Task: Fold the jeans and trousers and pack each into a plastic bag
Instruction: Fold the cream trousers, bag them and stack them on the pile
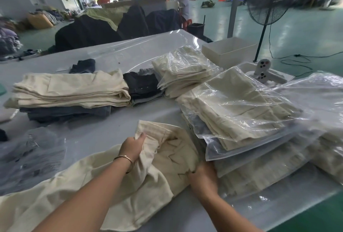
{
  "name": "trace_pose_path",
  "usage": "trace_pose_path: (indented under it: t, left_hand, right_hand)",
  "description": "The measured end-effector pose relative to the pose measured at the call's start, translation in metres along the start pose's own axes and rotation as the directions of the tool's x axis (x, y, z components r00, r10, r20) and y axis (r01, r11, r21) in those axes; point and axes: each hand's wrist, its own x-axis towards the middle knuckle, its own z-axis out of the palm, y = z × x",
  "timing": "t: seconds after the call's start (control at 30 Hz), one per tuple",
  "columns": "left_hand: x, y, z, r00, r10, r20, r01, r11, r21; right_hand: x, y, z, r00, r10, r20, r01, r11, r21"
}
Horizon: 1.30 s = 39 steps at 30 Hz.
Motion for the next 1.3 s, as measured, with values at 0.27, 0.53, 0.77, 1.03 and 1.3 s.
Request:
trace_pose_path:
  t: [0.27,0.53,0.77,1.03,1.3]
  left_hand:
    - [0.004,0.029,-0.062,0.955,-0.009,-0.296,-0.078,0.957,-0.281]
    - [0.022,0.039,-0.127,0.865,0.011,-0.502,-0.096,0.985,-0.144]
    - [-0.016,0.044,-0.096,0.879,0.437,-0.19,-0.424,0.899,0.108]
    - [-0.052,0.066,-0.064,0.906,0.414,0.093,-0.424,0.884,0.197]
    - [-0.102,0.094,-0.047,0.81,0.58,-0.085,-0.565,0.811,0.154]
  right_hand:
    - [-0.016,-0.02,-0.014,0.977,-0.099,-0.191,0.209,0.642,0.738]
    - [-0.016,-0.03,-0.05,0.963,-0.081,-0.255,0.266,0.415,0.87]
    - [-0.012,-0.048,-0.044,0.99,0.041,-0.131,0.097,0.467,0.879]
    - [-0.037,-0.087,-0.06,0.991,-0.028,-0.129,0.128,0.446,0.886]
    - [-0.069,-0.118,-0.078,0.896,-0.403,-0.185,0.383,0.493,0.781]
